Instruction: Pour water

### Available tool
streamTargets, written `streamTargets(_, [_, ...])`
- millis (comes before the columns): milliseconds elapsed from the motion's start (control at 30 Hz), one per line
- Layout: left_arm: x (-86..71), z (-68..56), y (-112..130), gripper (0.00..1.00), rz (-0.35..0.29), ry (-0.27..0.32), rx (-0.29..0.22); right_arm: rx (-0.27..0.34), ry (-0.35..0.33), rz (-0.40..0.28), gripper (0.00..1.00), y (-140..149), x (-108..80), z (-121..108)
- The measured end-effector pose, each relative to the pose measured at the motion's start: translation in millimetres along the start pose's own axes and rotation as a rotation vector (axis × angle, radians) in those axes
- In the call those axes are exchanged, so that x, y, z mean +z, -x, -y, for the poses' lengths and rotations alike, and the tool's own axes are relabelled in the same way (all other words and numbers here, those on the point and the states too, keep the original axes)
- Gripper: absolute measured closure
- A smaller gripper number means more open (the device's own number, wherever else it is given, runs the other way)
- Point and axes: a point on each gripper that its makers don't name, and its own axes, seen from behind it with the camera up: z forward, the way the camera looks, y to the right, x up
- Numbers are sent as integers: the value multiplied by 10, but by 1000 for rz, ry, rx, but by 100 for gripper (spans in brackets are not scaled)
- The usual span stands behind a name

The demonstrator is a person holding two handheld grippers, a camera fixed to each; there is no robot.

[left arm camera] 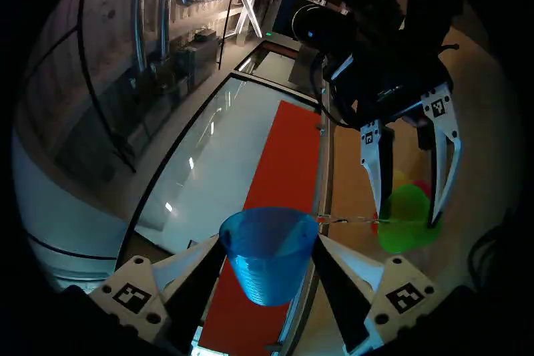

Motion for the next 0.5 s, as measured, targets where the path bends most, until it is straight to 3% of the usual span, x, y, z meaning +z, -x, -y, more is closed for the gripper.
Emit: streamTargets(500, [-4,50,-10,14,0,-9,42,-3,0,-4,8,-13,13,17])
